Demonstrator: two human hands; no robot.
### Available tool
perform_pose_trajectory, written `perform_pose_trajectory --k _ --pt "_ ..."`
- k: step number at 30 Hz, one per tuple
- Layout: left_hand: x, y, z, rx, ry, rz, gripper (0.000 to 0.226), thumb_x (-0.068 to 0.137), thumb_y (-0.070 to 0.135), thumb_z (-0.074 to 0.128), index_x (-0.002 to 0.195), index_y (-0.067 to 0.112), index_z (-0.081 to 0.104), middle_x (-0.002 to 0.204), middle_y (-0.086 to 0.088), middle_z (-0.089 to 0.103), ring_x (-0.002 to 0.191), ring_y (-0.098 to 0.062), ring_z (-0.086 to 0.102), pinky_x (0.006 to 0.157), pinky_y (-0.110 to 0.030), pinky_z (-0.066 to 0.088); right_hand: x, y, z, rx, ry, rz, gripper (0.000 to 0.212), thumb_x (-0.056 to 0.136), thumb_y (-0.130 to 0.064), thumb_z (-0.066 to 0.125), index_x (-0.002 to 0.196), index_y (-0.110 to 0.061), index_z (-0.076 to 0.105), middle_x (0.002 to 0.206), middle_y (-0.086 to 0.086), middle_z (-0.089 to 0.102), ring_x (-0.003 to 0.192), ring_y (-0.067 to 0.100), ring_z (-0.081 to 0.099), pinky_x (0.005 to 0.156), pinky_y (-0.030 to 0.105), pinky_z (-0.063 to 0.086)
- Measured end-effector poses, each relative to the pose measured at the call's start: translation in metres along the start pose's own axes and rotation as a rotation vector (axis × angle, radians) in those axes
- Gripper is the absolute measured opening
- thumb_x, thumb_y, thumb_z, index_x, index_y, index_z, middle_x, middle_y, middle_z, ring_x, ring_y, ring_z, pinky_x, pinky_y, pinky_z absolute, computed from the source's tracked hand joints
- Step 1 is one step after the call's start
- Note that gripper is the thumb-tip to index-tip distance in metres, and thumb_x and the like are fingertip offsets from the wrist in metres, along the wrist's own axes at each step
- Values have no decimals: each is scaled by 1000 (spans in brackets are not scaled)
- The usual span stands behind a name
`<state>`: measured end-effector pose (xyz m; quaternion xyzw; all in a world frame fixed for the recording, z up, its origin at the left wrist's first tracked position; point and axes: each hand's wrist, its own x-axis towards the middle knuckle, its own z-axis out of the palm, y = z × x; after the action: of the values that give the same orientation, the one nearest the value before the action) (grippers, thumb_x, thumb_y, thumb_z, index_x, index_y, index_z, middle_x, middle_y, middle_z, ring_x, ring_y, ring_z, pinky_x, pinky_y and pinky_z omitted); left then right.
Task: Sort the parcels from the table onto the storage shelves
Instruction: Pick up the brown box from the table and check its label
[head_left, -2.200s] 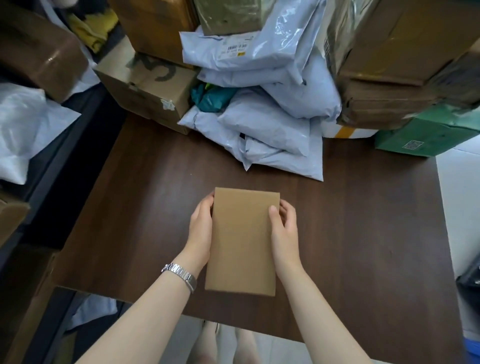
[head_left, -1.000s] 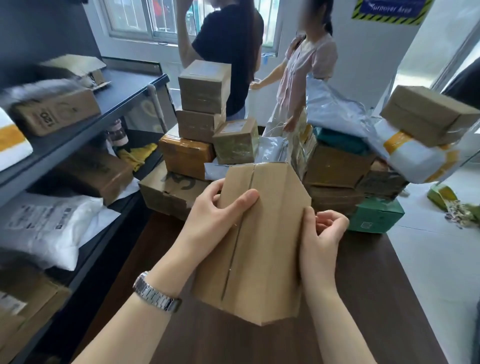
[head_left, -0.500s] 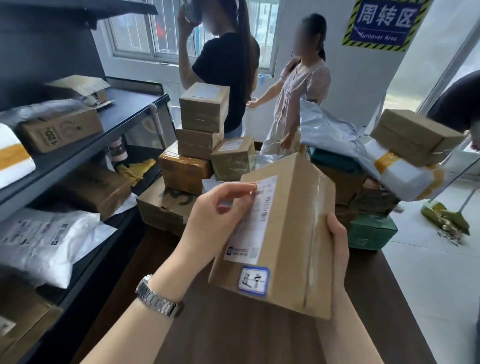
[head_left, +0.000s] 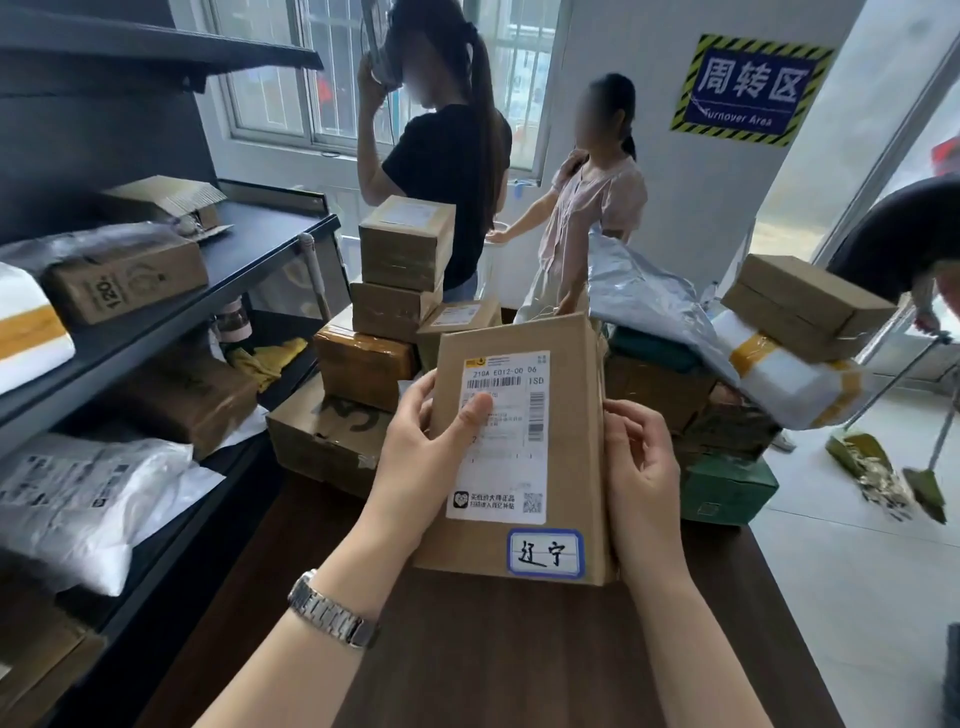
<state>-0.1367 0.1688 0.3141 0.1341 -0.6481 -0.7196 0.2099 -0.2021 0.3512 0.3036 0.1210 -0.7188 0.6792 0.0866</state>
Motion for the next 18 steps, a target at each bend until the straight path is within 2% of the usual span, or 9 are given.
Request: perform_pose_trajectory --k 1,3,5,7,10,13,15,17,18 --pt "-1 1 0 -9 12 17 73 69 58 77 133 44 46 116 15 70 92 1 76 63 -20 61 -1 -4 2 15 -65 14 21 101 -46 53 117 -39 64 115 -6 73 101 -1 69 85 31 53" --pt "-2 2 -1 4 46 63 76 71 59 76 140 44 46 119 18 69 99 -1 75 68 -23 63 -5 -12 7 105 -264 101 52 93 -62 48 136 -35 58 126 -3 73 114 12 71 95 40 56" --pt "-1 5 -4 35 55 102 78 78 59 71 149 42 43 126 17 68 108 -5 74 77 -27 64 -6 -20 16 215 -392 203 67 89 -64 49 148 -31 48 135 3 70 120 22 70 101 48 55" --pt "0 10 -8 40 36 115 73 86 57 63 154 43 40 133 13 69 113 -6 71 82 -26 63 -4 -25 21 246 -426 251 75 87 -64 56 152 -30 41 139 4 68 121 24 70 103 49 55" --pt "-1 21 -18 -4 -20 125 46 95 49 59 138 59 48 119 17 78 108 -6 74 76 -22 61 -1 -27 29 233 -409 247 67 90 -59 54 150 -31 45 138 0 69 121 18 70 105 45 54" --pt "-5 30 -25 -49 -26 170 43 93 39 58 131 59 54 115 22 78 104 -5 76 75 -20 60 -3 -31 36 232 -315 172 59 93 -58 47 143 -27 54 129 -8 74 119 10 69 107 43 52" --pt "-8 35 -33 -78 7 180 41 91 39 59 126 60 55 112 22 79 102 -6 76 73 -20 60 -4 -36 40 229 -270 78 63 92 -59 50 146 -26 53 124 -15 75 112 2 71 95 29 60" --pt "-12 42 -44 -141 49 143 37 88 43 62 118 64 60 109 17 81 101 -9 77 70 -21 61 -5 -46 43 207 -264 -16 55 97 -53 55 146 -29 54 121 -21 75 109 -4 70 80 12 57" --pt "-15 45 -50 -169 69 129 35 86 43 63 115 64 62 108 14 82 100 -10 78 69 -22 61 -6 -53 45 199 -262 -46 52 96 -52 56 144 -33 56 120 -20 75 109 -5 70 77 8 55"
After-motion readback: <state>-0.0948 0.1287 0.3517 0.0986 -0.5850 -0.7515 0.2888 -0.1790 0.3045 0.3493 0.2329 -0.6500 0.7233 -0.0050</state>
